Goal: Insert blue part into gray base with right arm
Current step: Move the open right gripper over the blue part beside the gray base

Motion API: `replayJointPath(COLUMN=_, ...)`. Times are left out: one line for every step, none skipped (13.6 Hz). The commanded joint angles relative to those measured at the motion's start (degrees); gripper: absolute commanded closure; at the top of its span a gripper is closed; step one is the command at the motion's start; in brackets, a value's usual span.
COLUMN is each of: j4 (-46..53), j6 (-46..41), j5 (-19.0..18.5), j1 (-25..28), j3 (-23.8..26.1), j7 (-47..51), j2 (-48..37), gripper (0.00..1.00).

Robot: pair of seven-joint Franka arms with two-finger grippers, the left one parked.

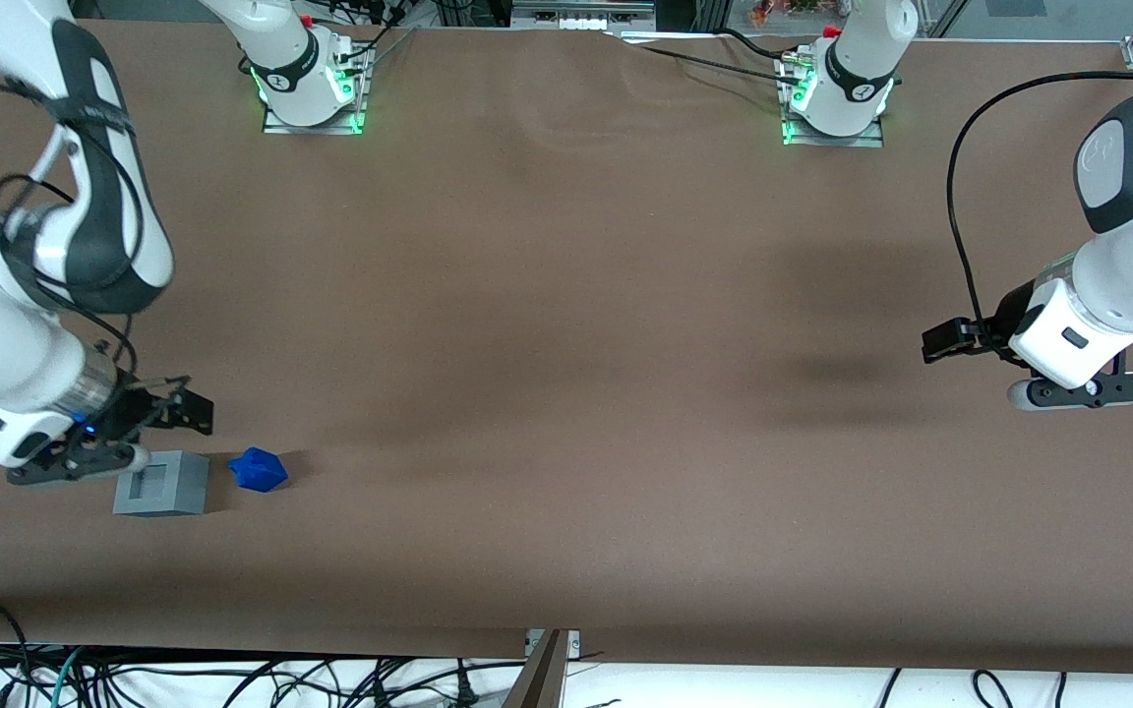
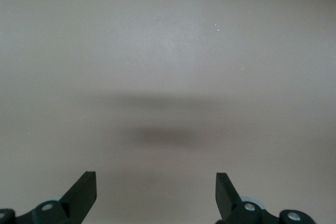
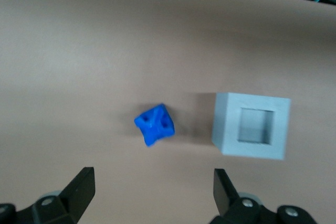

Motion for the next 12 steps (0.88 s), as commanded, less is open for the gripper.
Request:
replayJointPath(j4=1.20, j6=4.64, j5=1.11, j1=-0.02, j3=0.00, j7=7.56, j2=3.56, gripper=0.01)
replayJointPath(j4=1.12, j6=6.84, j5=1.37, j1=-0.02, j3=0.00, j7=10.90, j2=4.44, gripper=0.01)
replayJointPath(j4=0.77, j6=7.21, j5=2.50, j1=0.24, j3=0.00, j7=15.54, j2=4.63, gripper=0.01)
replayJointPath(j4=0.16, j6=7.04, j5=2.77, j1=1.72, j3=0.00, j7=21.25, j2=4.80, gripper=0.00)
replayJointPath(j4=-0.37, j6=7.03, j5=2.69, j1=2.34, j3=-0.08, j7=25.65, j2=4.89, gripper=0.00)
replayJointPath(j4=-0.38, j6=7.03, j5=2.43, j1=2.61, j3=-0.17, j7=26.74, j2=5.50, gripper=0.00)
replayJointPath(j4=-0.38, j6=7.30, j5=2.16, j1=2.70, j3=-0.17, j7=27.36, j2=6.12, gripper=0.00)
replayJointPath(j4=-0.38, j6=7.65, j5=2.33, j1=2.61, j3=-0.26, j7=27.63, j2=7.08, gripper=0.01)
replayJointPath(j4=-0.29, j6=8.43, j5=2.42, j1=2.18, j3=-0.52, j7=27.89, j2=7.61, gripper=0.01)
replayJointPath(j4=-0.29, j6=8.88, j5=2.69, j1=1.56, j3=-0.61, j7=28.51, j2=8.14, gripper=0.01)
replayJointPath(j4=-0.29, j6=9.05, j5=2.69, j1=1.04, j3=-0.61, j7=29.38, j2=8.41, gripper=0.01)
replayJointPath(j4=-0.20, j6=9.23, j5=2.69, j1=0.51, j3=-0.61, j7=29.74, j2=9.02, gripper=0.01)
